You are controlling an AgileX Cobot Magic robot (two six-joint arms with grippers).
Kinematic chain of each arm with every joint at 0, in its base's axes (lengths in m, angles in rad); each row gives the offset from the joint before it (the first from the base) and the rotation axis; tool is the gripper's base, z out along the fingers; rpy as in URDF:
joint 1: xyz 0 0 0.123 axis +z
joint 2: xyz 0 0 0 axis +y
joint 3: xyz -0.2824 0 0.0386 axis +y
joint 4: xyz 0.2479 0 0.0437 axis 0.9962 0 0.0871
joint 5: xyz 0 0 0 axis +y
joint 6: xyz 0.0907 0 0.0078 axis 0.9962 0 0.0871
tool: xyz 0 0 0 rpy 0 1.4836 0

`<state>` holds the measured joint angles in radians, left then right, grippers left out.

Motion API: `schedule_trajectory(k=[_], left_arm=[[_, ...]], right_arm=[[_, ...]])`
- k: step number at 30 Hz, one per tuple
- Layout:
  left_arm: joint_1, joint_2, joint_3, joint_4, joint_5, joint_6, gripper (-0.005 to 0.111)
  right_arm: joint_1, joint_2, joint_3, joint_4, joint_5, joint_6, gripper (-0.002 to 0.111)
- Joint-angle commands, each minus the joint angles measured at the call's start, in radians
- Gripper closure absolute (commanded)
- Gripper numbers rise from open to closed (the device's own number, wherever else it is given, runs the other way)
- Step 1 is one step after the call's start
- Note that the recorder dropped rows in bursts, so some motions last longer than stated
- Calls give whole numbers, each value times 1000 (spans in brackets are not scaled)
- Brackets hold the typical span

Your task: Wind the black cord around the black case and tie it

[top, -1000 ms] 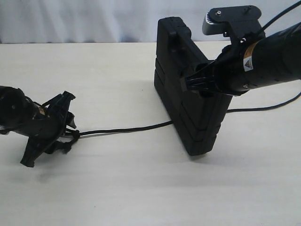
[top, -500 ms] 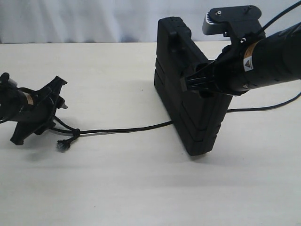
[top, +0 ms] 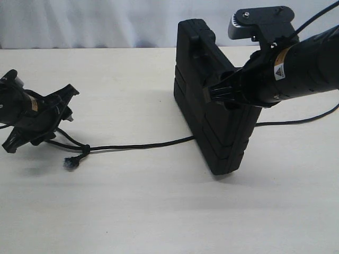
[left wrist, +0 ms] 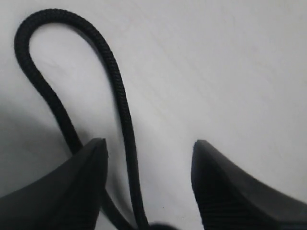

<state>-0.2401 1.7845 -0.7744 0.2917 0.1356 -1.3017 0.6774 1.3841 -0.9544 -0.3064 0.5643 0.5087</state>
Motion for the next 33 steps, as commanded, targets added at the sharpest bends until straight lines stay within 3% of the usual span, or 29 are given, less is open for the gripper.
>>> schedule_trajectory(k=[1, 13, 18, 25, 33], left_arm=[[33, 14, -8, 38, -36, -3, 57], [47, 128, -35, 88, -218, -2, 57], [12, 201, -98, 220, -238, -1, 57], [-66, 241, -179, 496, -409, -1, 57], [-87, 241, -199, 654, -262, -1, 57]], right_arm=[[0, -15, -10, -24, -14, -8, 104], [0, -15, -10, -24, -9, -8, 104], [0, -15, -10, -24, -16, -8, 104], [0, -15, -10, -24, -18, -8, 104], [0, -15, -10, -24, -18, -8, 104]])
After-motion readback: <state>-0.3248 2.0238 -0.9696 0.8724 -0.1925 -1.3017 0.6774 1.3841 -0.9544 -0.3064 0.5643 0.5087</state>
